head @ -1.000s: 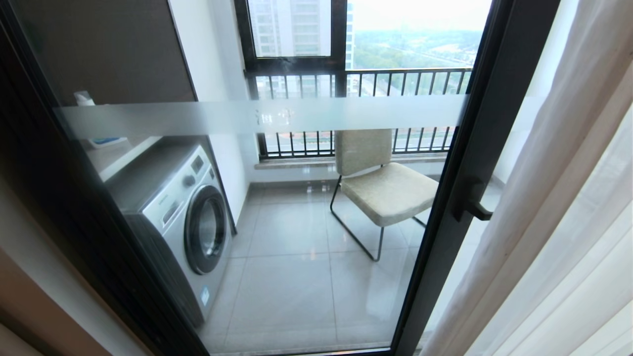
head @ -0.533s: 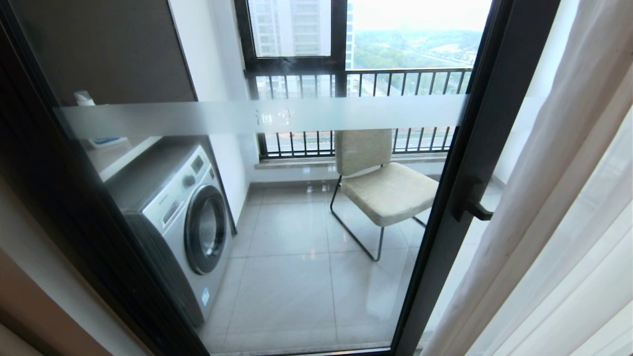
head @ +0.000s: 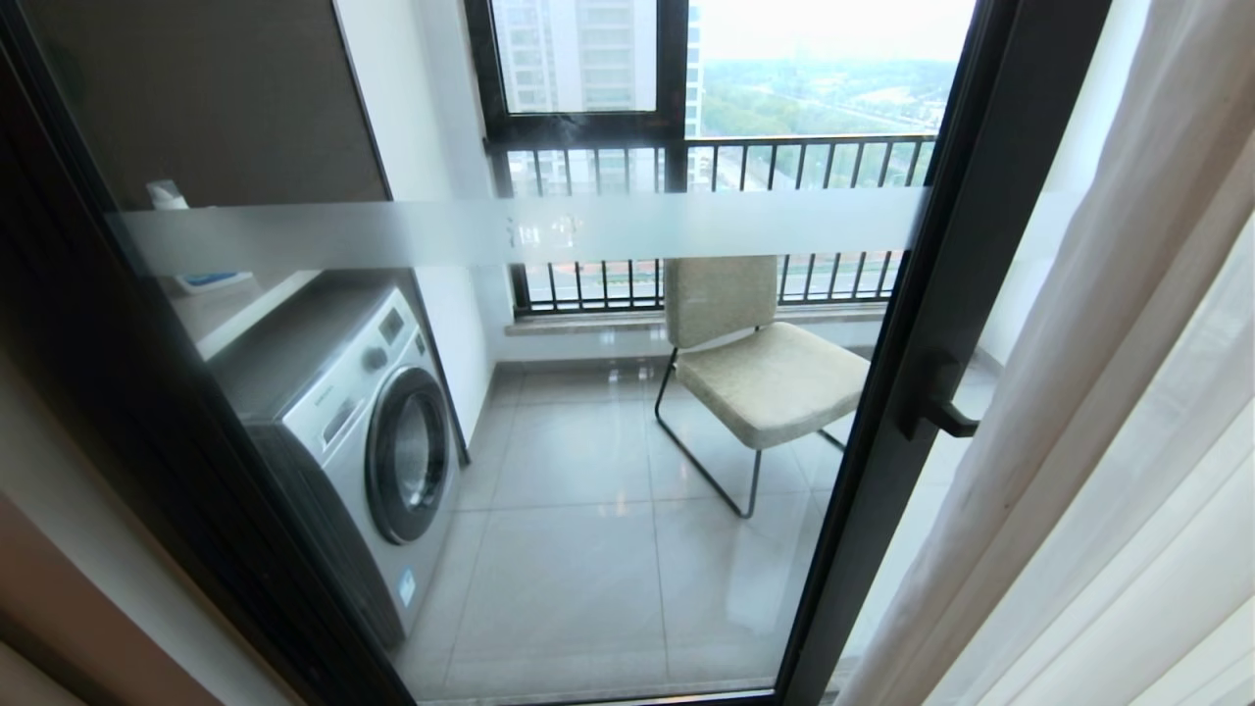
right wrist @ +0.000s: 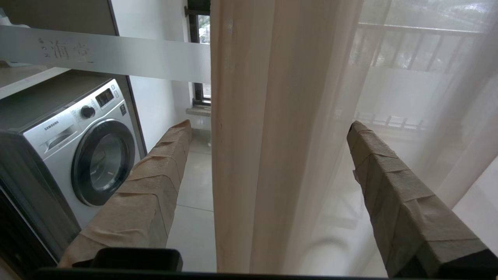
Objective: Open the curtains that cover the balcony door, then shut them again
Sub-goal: Pull the inner curtains open on both sides
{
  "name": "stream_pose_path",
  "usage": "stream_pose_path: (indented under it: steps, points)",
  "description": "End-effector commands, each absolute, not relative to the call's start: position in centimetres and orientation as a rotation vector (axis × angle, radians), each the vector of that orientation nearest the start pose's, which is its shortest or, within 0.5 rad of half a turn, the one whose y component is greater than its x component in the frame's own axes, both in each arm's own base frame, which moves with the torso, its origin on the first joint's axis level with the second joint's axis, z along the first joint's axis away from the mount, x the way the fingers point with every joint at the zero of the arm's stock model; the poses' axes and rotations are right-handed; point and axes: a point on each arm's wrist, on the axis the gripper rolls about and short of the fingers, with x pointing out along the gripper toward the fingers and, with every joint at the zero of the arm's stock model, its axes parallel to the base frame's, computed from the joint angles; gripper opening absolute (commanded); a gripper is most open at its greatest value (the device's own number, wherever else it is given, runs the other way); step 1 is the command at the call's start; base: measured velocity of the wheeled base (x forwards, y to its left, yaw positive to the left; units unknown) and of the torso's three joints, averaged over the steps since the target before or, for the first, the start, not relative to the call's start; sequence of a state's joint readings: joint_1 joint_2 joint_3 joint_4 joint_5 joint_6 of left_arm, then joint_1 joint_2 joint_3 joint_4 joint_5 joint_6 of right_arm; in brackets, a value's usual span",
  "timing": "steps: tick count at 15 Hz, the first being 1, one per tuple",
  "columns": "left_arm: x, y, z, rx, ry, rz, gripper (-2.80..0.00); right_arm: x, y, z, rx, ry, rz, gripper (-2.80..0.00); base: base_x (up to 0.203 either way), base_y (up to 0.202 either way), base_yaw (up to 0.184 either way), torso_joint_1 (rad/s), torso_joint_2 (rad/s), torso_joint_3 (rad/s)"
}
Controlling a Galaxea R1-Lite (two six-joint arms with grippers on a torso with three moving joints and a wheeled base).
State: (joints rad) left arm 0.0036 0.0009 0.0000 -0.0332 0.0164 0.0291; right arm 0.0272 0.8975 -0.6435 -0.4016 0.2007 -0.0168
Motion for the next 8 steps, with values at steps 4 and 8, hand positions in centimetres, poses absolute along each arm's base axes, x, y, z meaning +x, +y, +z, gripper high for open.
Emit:
stream_pose_path:
  steps: [4, 8]
  points:
    - [-2.3, 0.0, 7.9, 0.029, -0.033, 0.021, -2.80, 15.8, 0.9, 29.3, -0.026, -0.122, 0.230, 0.00, 0.000, 0.000, 0.000, 0.000, 0.00, 0.000]
    - [-2.3, 0.0, 7.9, 0.029, -0.033, 0.021, -2.80, 16.7, 0.9, 29.9, -0.019, -0.128, 0.231, 0.00, 0.000, 0.000, 0.000, 0.000, 0.00, 0.000]
